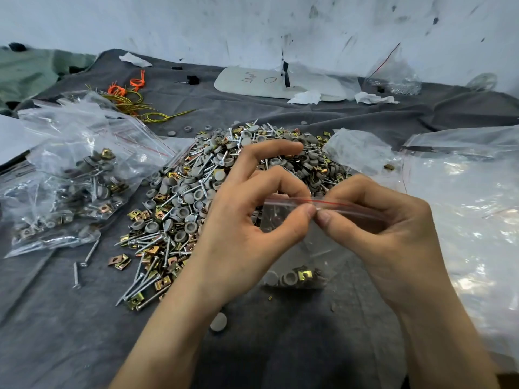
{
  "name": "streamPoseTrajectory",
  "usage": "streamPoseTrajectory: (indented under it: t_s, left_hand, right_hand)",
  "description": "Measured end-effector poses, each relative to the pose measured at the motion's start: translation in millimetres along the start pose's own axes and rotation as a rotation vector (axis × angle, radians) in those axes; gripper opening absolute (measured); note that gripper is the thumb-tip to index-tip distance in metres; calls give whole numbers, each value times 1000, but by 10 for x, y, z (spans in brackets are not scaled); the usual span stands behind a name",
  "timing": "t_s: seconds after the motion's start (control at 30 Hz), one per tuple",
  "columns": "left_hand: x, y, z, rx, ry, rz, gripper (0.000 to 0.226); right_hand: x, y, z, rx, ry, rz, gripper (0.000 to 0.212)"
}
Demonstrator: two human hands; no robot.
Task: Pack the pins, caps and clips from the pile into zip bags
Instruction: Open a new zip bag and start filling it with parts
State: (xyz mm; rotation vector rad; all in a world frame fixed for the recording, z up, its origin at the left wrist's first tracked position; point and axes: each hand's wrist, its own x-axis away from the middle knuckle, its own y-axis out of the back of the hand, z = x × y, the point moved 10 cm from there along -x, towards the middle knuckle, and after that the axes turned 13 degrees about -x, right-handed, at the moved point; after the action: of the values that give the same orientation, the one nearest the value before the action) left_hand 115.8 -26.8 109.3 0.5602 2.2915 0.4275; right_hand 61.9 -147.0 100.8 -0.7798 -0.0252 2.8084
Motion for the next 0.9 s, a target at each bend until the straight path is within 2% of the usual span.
streamPoseTrajectory:
  t_s: [0.3,0.5,0.7,0.9]
  left_hand:
    - [-10,-11,-17,-13,-20,13,5]
    - [-4,23,-4,-5,-10,-23,6]
    - [-7,-1,16,-20,-3,10,4]
    - [-1,6,65,33,28,7,7]
  right_hand:
    - [0,3,-6,-57,0,-25,3]
    - [0,44,-82,-90,-48,-46,8]
    - [-2,40,-88,-85,-46,-38,6]
    - [-19,134,-159,-156,-111,-91,21]
